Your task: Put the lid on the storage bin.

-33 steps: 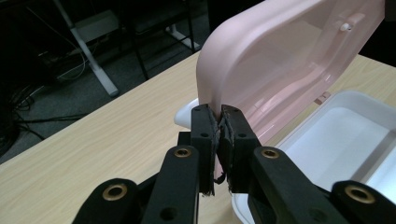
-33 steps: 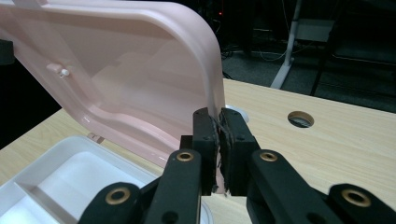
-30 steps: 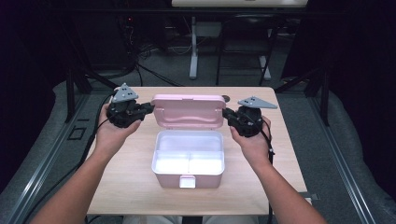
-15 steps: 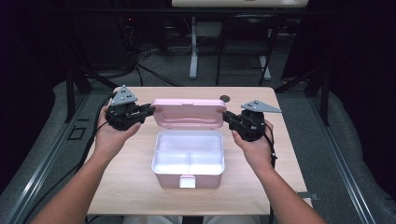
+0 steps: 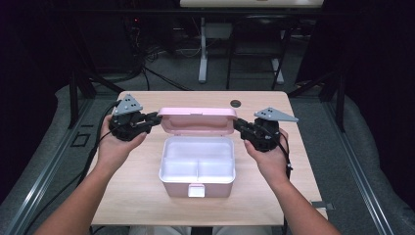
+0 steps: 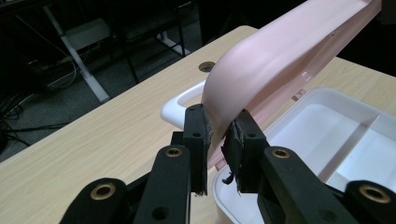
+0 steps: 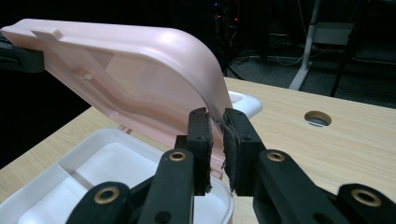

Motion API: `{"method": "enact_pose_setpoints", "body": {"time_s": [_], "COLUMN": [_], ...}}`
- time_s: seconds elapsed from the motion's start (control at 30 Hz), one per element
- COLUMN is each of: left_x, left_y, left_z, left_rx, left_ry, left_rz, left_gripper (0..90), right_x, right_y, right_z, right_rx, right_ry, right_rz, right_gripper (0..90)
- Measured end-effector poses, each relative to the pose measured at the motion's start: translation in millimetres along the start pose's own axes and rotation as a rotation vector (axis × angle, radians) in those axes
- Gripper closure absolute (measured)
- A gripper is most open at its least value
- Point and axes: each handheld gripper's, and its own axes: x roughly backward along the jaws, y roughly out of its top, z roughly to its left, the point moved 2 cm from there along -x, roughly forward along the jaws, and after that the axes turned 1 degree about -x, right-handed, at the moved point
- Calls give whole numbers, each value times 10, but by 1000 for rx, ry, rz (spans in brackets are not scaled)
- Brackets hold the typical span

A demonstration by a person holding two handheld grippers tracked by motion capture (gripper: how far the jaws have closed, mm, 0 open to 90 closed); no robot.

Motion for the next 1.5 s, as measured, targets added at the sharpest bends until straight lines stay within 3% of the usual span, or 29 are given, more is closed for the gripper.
{"method": "enact_pose_setpoints", "body": {"time_s": [0.27,1.23,1.5], "left_x": [37,263,324], "left_y": [-59,-156,-239], "left_z": [-26,-196,-239], "left_rx": [12,-14,-8], "left_ry": [-17,-50,-82], "left_rz": [-17,-33,-33], "left_gripper": [781,757,752], "right_x": [69,304,375], "right_y": [-25,-85,-170], "right_z": [36,154,187], "right_rx": [7,36,36], "right_ry": [10,46,67], "right_rz": [-3,-12,-9], "right_gripper": [807,794,785]}}
